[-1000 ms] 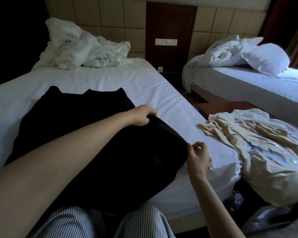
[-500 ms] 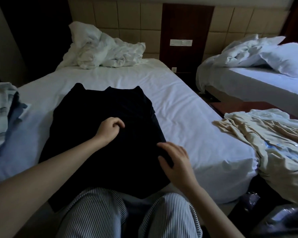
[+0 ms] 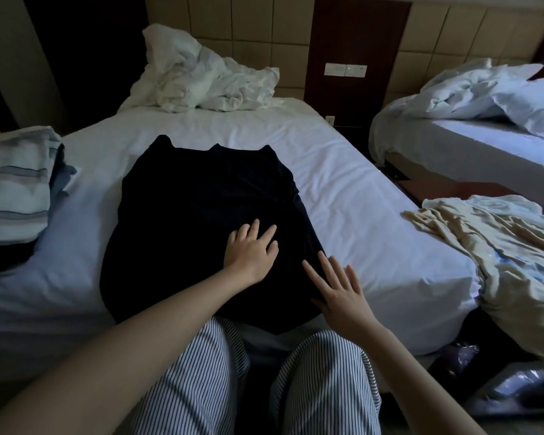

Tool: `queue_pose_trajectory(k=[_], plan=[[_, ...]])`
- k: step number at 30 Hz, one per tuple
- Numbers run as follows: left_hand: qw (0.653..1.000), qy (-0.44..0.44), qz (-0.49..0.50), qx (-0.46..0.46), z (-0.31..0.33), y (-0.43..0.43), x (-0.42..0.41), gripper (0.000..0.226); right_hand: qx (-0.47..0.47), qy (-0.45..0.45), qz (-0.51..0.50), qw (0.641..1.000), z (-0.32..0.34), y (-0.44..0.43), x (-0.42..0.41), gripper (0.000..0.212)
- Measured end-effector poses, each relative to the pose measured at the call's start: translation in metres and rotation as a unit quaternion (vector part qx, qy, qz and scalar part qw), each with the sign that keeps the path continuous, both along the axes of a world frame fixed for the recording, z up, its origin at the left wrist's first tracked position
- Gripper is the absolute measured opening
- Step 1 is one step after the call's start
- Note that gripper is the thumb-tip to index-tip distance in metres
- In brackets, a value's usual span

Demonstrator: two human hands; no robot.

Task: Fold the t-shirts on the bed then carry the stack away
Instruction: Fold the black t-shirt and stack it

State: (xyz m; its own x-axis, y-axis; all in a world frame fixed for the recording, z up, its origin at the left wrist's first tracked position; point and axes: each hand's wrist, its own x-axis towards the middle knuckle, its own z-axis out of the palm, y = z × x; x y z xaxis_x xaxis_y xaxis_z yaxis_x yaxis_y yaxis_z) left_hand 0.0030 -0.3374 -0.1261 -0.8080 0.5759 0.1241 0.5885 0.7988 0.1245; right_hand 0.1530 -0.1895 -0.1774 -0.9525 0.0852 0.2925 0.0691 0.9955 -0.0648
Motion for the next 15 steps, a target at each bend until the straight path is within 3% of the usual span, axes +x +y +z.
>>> queue_pose_trajectory(k=[2, 7, 9, 13, 15], plan=[[0.999, -0.019, -0.038, -0.013, -0.001, -0.019, 0.006, 0.051, -0.002, -0.024, -0.025, 0.999, -0.003, -0.001, 0.004, 0.072], [0.985, -0.088, -0.142, 0.030, 0.007, -0.083, 0.018, 0.048, 0.138, -0.028, 0.043, 0.989, 0.000, -0.011, 0.012, 0.117], [0.979, -0.029, -0.190, 0.069, 0.006, -0.119, 0.028, 0.044, 0.178, -0.024, 0.089, 0.980, -0.001, -0.020, 0.012, 0.126], [0.953, 0.176, -0.243, 0.029, -0.013, -0.195, 0.028, 0.044, 0.207, -0.049, 0.088, 0.973, -0.006, -0.030, 0.004, 0.141], [0.955, 0.205, -0.207, -0.059, -0.030, -0.232, 0.016, 0.069, 0.234, -0.046, 0.089, 0.967, -0.008, -0.025, -0.001, 0.145]])
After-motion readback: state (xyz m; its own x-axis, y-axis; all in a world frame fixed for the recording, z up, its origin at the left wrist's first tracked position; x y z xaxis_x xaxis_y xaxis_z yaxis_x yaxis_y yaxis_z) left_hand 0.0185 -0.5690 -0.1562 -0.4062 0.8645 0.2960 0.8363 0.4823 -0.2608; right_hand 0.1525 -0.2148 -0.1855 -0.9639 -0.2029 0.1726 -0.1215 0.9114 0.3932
